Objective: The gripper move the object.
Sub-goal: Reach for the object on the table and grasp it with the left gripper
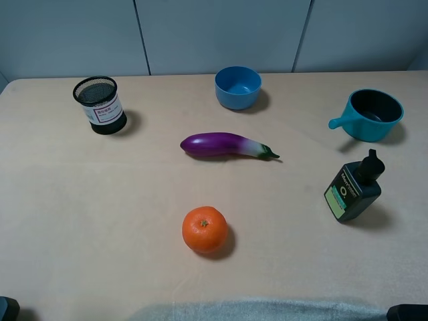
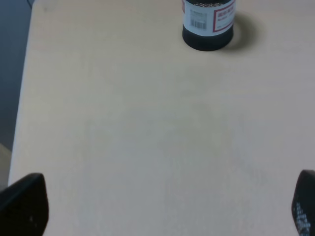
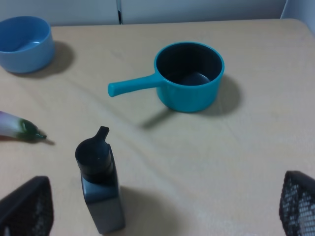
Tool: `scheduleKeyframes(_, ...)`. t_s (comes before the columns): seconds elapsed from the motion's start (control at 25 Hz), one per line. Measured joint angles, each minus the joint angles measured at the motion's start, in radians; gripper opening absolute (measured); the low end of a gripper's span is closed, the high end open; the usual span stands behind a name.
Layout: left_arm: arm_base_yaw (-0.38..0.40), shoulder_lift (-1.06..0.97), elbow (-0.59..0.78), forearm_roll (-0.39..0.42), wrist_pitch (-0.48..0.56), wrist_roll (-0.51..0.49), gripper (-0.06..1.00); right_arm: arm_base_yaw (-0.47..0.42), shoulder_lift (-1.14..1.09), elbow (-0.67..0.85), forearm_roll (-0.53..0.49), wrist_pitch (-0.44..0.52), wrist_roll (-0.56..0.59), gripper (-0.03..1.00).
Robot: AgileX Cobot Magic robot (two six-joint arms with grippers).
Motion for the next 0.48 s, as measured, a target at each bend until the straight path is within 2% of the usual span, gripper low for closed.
scheduleKeyframes(0.28,0.0,0.004,-0.025,0.021,-0.004,-0.034,0.97,0.0,0.0,0.0,0.0,0.0,0.0,0.69)
scheduleKeyframes(0.48,0.0,0.12,-0.086,0.034,-0.01,-0.037,0.97,0.0,0.0,0.0,0.0,0.0,0.0,0.69)
